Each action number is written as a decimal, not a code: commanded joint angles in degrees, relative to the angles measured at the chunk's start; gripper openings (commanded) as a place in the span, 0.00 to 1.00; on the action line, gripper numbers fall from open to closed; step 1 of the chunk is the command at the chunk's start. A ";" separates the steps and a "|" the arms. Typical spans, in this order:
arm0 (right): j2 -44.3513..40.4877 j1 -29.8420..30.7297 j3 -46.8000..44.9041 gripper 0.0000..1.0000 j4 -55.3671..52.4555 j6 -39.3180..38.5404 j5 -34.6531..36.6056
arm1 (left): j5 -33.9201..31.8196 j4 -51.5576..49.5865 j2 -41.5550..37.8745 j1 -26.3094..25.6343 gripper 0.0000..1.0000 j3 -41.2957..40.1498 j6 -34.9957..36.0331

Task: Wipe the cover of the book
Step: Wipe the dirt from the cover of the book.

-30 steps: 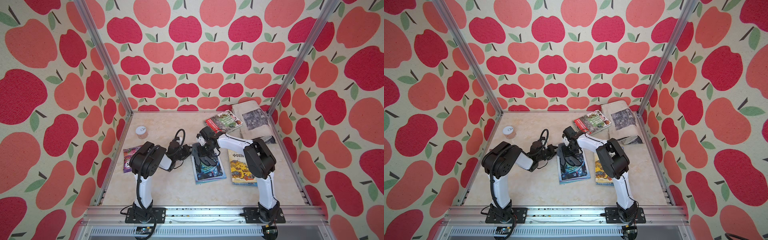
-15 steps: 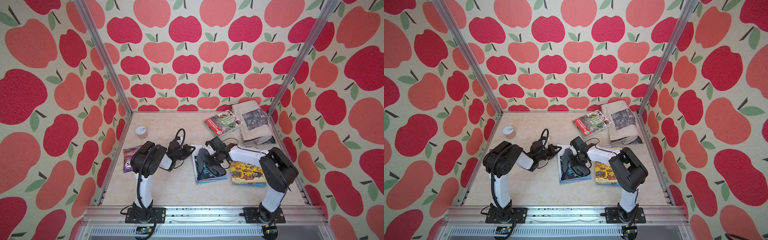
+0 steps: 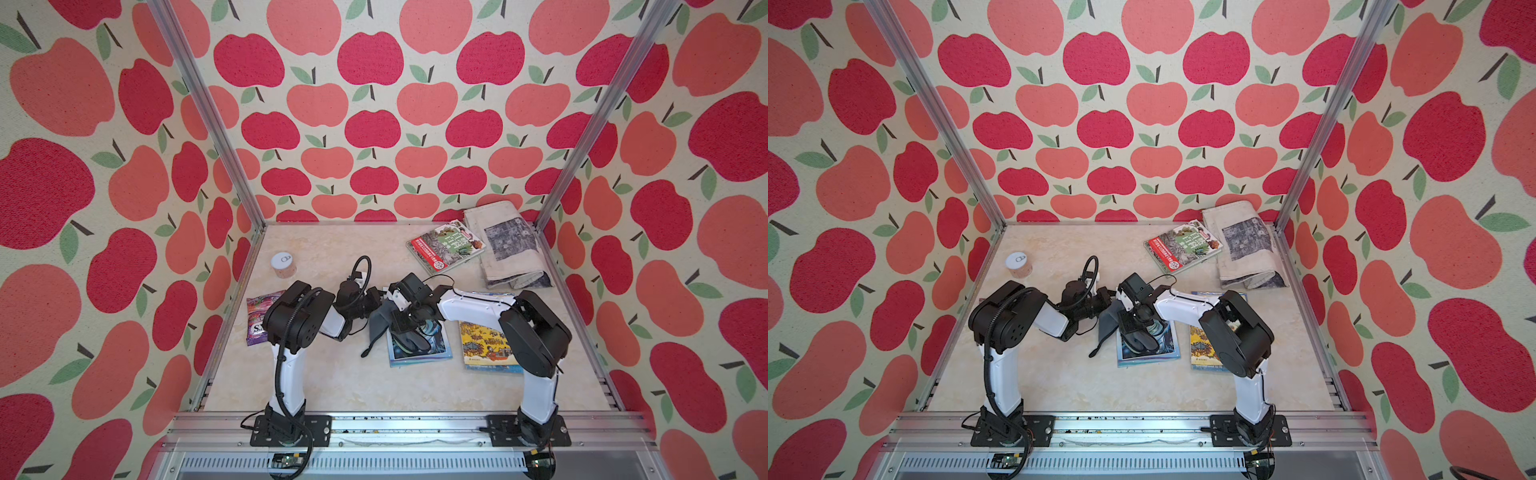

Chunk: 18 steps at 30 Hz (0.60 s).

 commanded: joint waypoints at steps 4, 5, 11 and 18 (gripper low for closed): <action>3.60 0.49 2.16 0.00 0.93 0.24 -0.91 | 1.86 -0.34 1.19 -0.17 0.00 1.43 -1.08; 2.75 1.47 0.75 0.00 1.09 0.41 -0.76 | 1.82 -1.20 0.97 -0.08 0.00 1.67 -0.81; -4.42 8.17 -10.46 0.00 2.96 2.56 0.16 | 1.55 -2.21 1.57 0.28 0.00 2.77 -0.47; -9.91 12.84 -16.72 0.00 3.21 4.73 0.90 | 1.73 -2.19 2.18 0.54 0.00 3.82 -1.03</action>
